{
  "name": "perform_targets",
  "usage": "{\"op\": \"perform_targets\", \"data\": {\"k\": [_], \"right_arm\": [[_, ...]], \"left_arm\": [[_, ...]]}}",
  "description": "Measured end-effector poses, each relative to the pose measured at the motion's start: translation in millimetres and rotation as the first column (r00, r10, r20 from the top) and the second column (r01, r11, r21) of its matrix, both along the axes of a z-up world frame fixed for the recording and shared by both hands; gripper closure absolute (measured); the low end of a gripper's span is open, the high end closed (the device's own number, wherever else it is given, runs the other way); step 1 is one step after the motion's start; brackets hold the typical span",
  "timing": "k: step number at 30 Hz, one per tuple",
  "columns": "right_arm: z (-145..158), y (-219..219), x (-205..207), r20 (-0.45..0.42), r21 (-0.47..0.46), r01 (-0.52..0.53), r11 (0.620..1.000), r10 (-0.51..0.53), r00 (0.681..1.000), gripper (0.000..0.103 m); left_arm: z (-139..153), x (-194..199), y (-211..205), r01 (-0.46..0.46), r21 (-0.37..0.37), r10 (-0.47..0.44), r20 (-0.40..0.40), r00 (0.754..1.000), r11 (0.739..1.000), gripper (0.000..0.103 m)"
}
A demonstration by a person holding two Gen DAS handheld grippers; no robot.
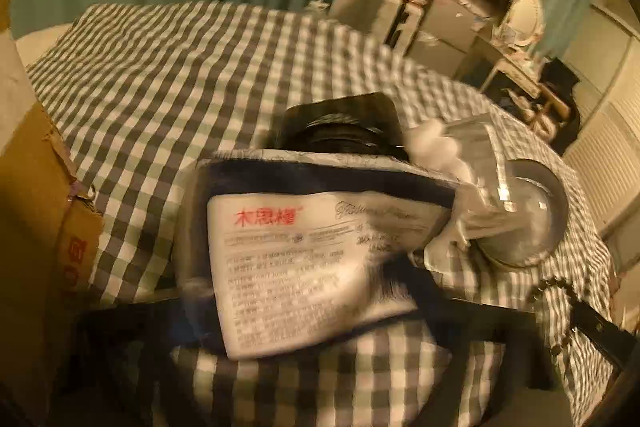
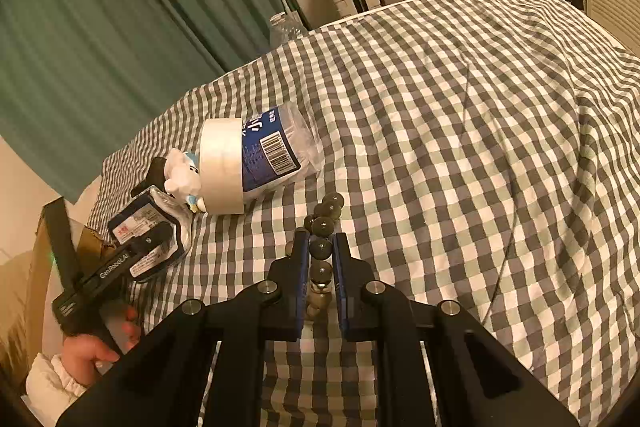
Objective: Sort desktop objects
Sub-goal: 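Carry the tissue pack and bead bracelet to the cardboard box and open both tools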
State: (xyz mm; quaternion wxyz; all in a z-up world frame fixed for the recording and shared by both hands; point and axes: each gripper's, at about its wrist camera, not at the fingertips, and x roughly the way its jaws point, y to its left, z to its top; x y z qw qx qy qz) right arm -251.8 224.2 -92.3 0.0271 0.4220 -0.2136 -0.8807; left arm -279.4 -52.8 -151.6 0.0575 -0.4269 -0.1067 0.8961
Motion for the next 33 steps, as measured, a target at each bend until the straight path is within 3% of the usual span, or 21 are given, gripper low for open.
{"op": "perform_targets", "data": {"k": [3, 5, 9, 14, 21, 28, 33], "right_arm": [[2, -1, 2, -0.005, -0.002, -0.005, 1.0, 0.005, 1.0, 0.092], [6, -2, 5, -0.014, 0.003, -0.007, 1.0, 0.007, 1.0, 0.092], [17, -6, 17, -0.022, 0.003, -0.029, 1.0, 0.029, 0.999, 0.092], [34, -22, 40, -0.039, 0.034, -0.077, 0.996, 0.079, 0.996, 0.092], [57, -55, 79, -0.053, 0.061, -0.154, 0.986, 0.157, 0.986, 0.092], [92, -104, 114, -0.106, 0.059, -0.235, 0.97, 0.24, 0.965, 0.092], [140, -154, 125, -0.192, 0.094, -0.319, 0.943, 0.331, 0.924, 0.092]], "left_arm": [[8, 13, -6, 0.008, 0.051, -0.007, -0.013, 1.0, 0.999, 0.074], [15, 26, -7, 0.015, 0.083, -0.012, -0.036, 0.999, 0.996, 0.079], [33, 50, 0, 0.045, 0.067, -0.04, -0.075, 0.996, 0.997, 0.088], [51, 91, 25, 0.151, -0.054, -0.156, -0.116, 0.981, 0.987, 0.091], [65, 142, 38, 0.206, -0.047, -0.21, -0.1, 0.973, 0.977, 0.091], [114, 177, 14, 0.184, -0.086, -0.197, -0.173, 0.965, 0.979, 0.091], [163, 192, -33, 0.086, -0.107, -0.112, -0.26, 0.959, 0.991, 0.091]]}}
